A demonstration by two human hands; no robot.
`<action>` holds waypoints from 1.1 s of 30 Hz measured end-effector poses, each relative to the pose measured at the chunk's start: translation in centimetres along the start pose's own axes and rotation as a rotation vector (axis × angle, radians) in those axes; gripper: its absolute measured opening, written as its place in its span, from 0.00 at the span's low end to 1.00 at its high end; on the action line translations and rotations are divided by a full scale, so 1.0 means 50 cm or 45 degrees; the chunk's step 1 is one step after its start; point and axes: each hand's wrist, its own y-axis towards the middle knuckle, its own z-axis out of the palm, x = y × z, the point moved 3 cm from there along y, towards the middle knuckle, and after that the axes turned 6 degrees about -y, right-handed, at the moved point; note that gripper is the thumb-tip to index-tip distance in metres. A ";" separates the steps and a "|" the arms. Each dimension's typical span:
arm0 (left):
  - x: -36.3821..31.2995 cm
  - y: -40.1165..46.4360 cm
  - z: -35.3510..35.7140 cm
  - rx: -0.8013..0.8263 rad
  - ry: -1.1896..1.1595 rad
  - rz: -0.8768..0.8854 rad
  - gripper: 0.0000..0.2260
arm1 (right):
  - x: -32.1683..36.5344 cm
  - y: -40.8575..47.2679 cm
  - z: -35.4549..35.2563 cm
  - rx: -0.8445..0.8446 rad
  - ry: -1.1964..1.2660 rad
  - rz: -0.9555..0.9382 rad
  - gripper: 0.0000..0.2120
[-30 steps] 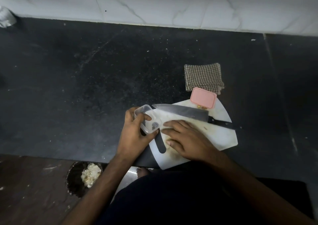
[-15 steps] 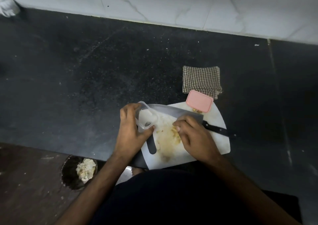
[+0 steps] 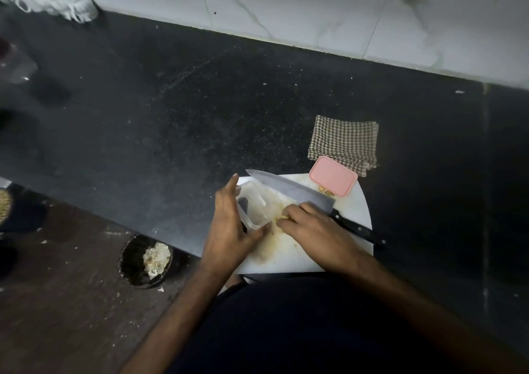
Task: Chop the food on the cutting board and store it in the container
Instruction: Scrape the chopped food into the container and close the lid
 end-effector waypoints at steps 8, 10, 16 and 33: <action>-0.010 -0.001 -0.008 0.059 -0.026 -0.016 0.51 | -0.023 0.013 -0.038 -0.345 0.655 0.386 0.11; -0.008 -0.001 -0.004 0.105 -0.026 -0.008 0.51 | -0.011 0.020 -0.055 -0.415 0.740 0.425 0.10; -0.022 0.009 0.009 0.178 0.006 0.059 0.49 | 0.024 0.048 -0.085 -0.370 0.721 0.439 0.10; -0.004 -0.010 -0.003 0.079 -0.012 0.001 0.49 | -0.006 -0.013 -0.050 -0.336 0.429 0.670 0.10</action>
